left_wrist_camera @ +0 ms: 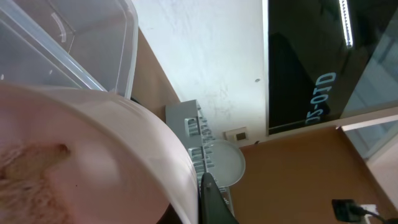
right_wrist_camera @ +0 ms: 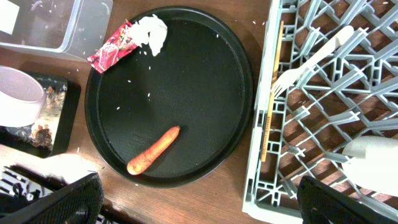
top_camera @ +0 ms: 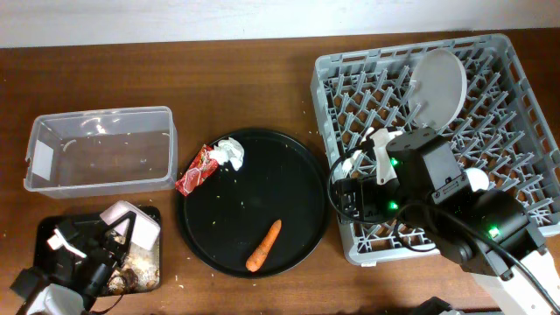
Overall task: Sort waste into correct bins and load items into the dishwasher rack
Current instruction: 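Tip the bowl over the black tray to dump the scraps, then carry the emptied bowl with the left gripper into the rack and release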
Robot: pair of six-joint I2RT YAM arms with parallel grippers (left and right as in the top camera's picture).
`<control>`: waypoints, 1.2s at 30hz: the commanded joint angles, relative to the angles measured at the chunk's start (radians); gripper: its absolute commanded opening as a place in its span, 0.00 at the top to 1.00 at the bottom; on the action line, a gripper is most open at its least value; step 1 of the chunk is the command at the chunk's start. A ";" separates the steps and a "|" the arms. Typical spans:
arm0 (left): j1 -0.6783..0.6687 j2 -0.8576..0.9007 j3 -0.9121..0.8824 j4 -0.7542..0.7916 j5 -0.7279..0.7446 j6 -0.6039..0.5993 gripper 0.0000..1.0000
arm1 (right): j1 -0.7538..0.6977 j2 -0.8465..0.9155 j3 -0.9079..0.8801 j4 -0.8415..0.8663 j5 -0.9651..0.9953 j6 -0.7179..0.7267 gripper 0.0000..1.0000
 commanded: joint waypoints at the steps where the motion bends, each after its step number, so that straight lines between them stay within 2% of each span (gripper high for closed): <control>1: 0.006 0.024 -0.006 0.000 0.059 0.027 1.00 | 0.004 -0.003 0.006 0.000 0.006 0.000 0.01; 7: 0.006 0.023 -0.006 0.081 0.059 0.019 1.00 | 0.004 -0.003 0.006 0.000 0.006 0.000 0.01; 9: 0.006 0.020 -0.006 0.010 0.059 0.064 1.00 | 0.004 -0.003 0.006 0.000 0.006 0.000 0.01; 10: 0.006 0.020 -0.006 0.013 0.049 0.108 1.00 | 0.004 -0.003 0.006 0.000 0.006 0.000 0.01; 13: 0.006 0.020 -0.006 0.003 -0.003 0.110 1.00 | 0.005 -0.003 0.006 0.005 0.005 0.001 0.01; 14: 0.006 0.020 -0.006 0.022 -0.014 0.158 1.00 | 0.005 -0.003 0.006 0.004 0.006 0.001 0.01; 15: 0.005 0.019 -0.006 0.006 0.034 0.069 1.00 | 0.005 -0.003 0.006 0.007 0.006 0.000 0.01; 16: 0.005 0.020 -0.006 0.043 0.045 0.120 1.00 | 0.004 -0.003 0.006 0.008 0.006 0.000 0.01; 17: 0.005 0.019 -0.005 0.057 0.006 0.027 1.00 | 0.005 -0.003 0.006 0.015 0.005 0.001 0.01; 20: 0.004 0.019 -0.006 0.006 0.021 0.085 1.00 | 0.005 -0.003 0.006 0.015 0.006 0.000 0.01; 23: -0.008 0.019 -0.005 0.011 0.042 0.074 1.00 | 0.005 -0.003 0.006 0.021 0.006 0.000 0.01; 25: -0.053 0.018 -0.005 0.009 -0.022 0.076 1.00 | 0.005 -0.003 0.006 0.023 0.006 0.000 0.01; 28: -0.178 -0.001 0.031 0.012 0.058 0.072 1.00 | 0.005 -0.003 0.006 0.023 0.005 0.000 0.01; 35: -0.543 -0.020 0.344 0.014 0.056 0.026 1.00 | 0.005 -0.093 0.006 0.090 0.005 0.000 0.01; 36: -0.589 -0.020 0.382 0.032 0.024 -0.018 1.00 | 0.005 -0.111 0.006 0.090 0.004 0.000 0.01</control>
